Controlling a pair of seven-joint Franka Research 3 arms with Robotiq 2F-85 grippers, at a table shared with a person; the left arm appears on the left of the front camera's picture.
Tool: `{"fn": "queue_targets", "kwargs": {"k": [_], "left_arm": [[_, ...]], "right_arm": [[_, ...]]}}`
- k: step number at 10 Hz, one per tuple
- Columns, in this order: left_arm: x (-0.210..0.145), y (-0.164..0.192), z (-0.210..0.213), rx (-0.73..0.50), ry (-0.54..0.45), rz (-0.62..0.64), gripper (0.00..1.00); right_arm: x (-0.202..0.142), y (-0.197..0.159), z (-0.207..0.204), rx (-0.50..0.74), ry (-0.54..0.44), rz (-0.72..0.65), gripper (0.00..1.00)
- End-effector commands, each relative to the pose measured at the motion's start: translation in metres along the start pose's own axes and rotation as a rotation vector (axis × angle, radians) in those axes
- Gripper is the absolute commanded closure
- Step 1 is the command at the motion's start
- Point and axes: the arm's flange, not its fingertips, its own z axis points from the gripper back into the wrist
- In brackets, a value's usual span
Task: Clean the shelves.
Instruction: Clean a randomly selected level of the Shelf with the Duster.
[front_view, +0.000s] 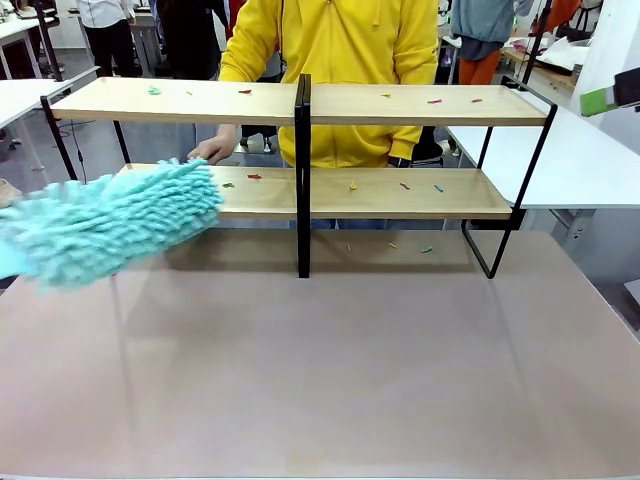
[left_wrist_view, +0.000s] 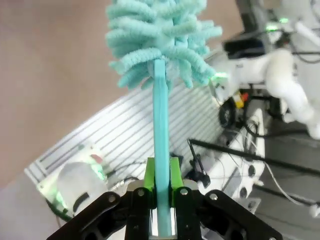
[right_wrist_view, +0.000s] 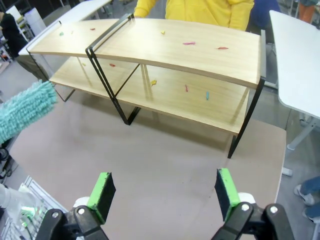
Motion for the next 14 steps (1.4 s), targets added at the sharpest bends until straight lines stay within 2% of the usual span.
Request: {"fn": "queue_targets", "kwargs": {"k": [1,3,5,7,9,14], "left_arm": [[0.05,-0.009,-0.024,0.081,0.031,0.092,0.87],[0.088,-0.013,-0.052,0.127,-0.111,0.16,0.87],[0.121,-0.026,-0.081,0.182,-0.201,0.119,0.87],[0.145,-0.034,-0.104,0.216,-0.188,0.057,0.87],[0.167,-0.043,-0.115,0.223,-0.24,0.013,0.87],[0.232,-0.018,-0.155,0.331,-0.148,0.032,0.87]], "right_arm": [[0.001,-0.001,0.0,0.006,-0.002,-0.003,0.0],[0.001,-0.001,0.0,0.006,-0.002,-0.003,0.0],[0.001,-0.001,0.0,0.006,-0.002,-0.003,0.0],[0.001,-0.001,0.0,0.006,-0.002,-0.003,0.0],[0.001,-0.001,0.0,0.006,-0.002,-0.003,0.0],[0.001,-0.001,0.0,0.006,-0.002,-0.003,0.0]]}}
